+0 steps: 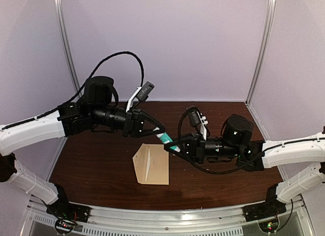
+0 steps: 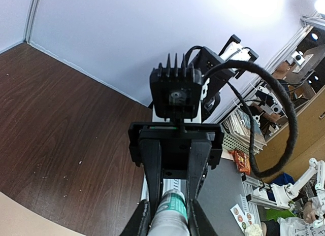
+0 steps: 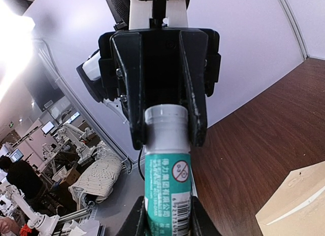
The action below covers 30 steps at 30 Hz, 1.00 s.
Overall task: Place the letter into the envelope and seal it
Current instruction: Open the solid glue cap from the solid glue.
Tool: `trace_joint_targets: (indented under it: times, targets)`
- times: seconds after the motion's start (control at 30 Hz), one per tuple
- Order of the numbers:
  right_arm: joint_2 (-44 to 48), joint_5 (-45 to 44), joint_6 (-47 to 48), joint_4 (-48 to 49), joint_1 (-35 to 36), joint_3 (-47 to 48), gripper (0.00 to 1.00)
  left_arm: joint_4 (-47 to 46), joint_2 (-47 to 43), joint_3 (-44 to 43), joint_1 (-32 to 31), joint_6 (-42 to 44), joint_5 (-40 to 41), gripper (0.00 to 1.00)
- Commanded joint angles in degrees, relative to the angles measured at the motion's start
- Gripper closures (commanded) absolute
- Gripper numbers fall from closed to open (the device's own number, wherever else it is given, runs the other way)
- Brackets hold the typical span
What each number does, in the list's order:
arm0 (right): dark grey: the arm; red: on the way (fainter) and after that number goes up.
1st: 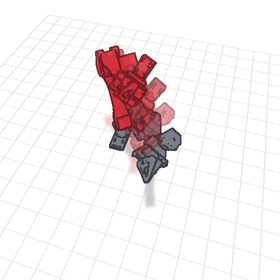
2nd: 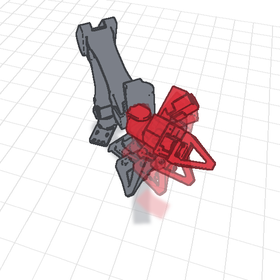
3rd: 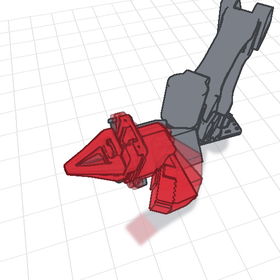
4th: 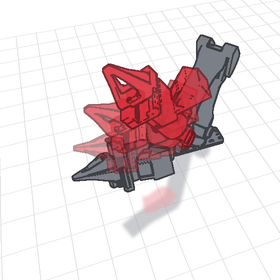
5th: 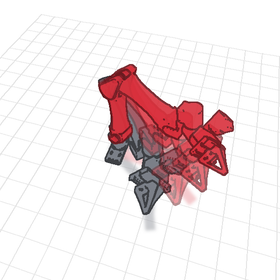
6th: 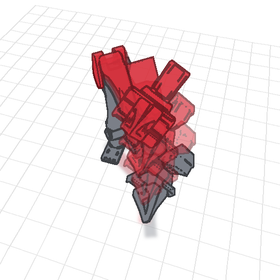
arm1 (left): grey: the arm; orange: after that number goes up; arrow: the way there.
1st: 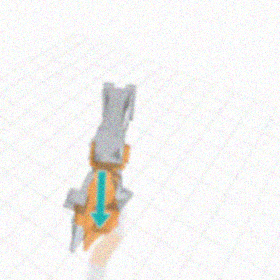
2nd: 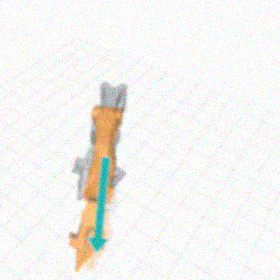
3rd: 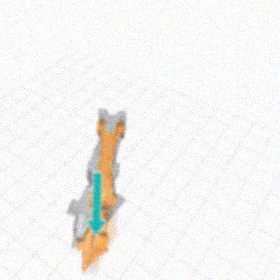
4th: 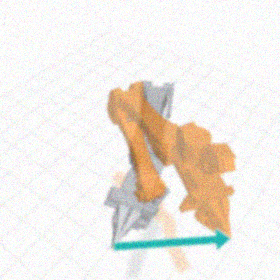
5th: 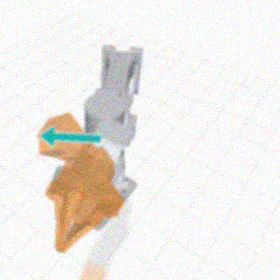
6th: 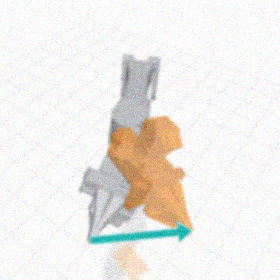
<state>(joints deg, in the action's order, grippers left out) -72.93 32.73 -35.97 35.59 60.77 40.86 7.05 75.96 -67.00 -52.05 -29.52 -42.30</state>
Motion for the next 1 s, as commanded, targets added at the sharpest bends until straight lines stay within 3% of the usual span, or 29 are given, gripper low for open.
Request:
trace_joint_targets:
  times: [0.0,0.43,0.57,0.7,0.77,0.87,0.97]
  targets:
    - [2.6,-0.7,-1.5,-2.3,0.0,-2.2,0.96,-3.6,-3.3,-0.2,1.8,0.7,3.3,0.98]
    - [3.2,-0.3,-1.4,-3.2,0.0,-3.0,0.97,-4.1,-4.0,0.0,3.1,-0.7,5.1,0.99]
    - [4.9,-4.2,-0.8,-4.3,0.0,-3.5,0.98,-2.6,-4.9,2.6,5.5,-1.0,8.2,0.99]
    - [7.8,-14.0,2.0,-14.1,-0.1,0.7,0.98,6.4,-6.0,6.1,12.8,-4.9,21.2,0.97]
    - [8.1,-20.0,3.2,-25.7,-0.2,8.4,0.98,15.7,-6.5,6.5,15.1,-6.7,32.5,0.97]
    - [8.0,-26.8,3.8,-34.0,-0.3,18.2,0.96,27.9,-6.0,6.2,16.7,-8.7,44.8,0.96]
    - [8.0,-32.0,4.8,-36.0,-0.4,23.1,0.95,33.1,-4.9,7.4,16.9,-11.9,48.7,0.96]
